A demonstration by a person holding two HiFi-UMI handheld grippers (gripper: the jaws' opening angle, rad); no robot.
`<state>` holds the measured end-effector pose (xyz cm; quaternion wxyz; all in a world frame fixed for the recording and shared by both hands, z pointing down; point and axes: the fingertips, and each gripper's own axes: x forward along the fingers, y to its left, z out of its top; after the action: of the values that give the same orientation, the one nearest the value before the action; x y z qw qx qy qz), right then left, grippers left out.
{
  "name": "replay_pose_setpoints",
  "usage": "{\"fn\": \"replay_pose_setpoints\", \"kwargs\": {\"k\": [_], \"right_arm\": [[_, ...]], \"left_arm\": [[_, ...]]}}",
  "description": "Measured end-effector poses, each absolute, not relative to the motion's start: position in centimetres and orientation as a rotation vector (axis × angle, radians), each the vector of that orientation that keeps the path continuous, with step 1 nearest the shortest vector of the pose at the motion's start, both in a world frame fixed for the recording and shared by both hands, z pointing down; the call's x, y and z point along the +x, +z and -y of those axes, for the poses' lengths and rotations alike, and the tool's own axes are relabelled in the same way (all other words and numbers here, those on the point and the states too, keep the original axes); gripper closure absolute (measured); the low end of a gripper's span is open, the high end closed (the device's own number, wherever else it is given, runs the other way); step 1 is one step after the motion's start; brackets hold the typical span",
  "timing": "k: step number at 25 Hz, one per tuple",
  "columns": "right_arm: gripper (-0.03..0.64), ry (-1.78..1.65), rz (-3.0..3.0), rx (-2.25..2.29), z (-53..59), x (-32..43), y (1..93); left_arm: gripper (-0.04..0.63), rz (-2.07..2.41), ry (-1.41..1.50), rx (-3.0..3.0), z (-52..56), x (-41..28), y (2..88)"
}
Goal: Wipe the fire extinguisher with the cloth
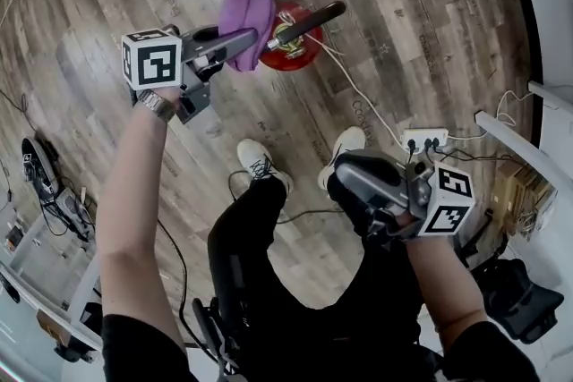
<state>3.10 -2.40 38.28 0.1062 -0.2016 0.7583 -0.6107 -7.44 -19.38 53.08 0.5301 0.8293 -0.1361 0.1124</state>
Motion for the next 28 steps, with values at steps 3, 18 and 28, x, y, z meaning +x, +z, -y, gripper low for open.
{"fn": "replay_pose_setpoints", "kwargs": {"k": [3, 18, 28], "right_arm": [[0.59, -1.731, -2.331, -0.509, 3.2, 2.8, 41.8], [0.611, -1.422, -2.428, -0.038, 9.4, 3.3, 48.6], [0.614, -1.352, -2.532, 0.124, 9.7, 3.8, 49.1]], "left_arm": [[0.492, 0.261, 0.14, 1.967, 20.3, -7.7, 55.1], [0.506, 0.372, -0.035, 1.792, 20.0, -8.9, 75.0], [0.508, 0.679, 0.233, 1.705, 20.9, -9.2, 90.7]]}}
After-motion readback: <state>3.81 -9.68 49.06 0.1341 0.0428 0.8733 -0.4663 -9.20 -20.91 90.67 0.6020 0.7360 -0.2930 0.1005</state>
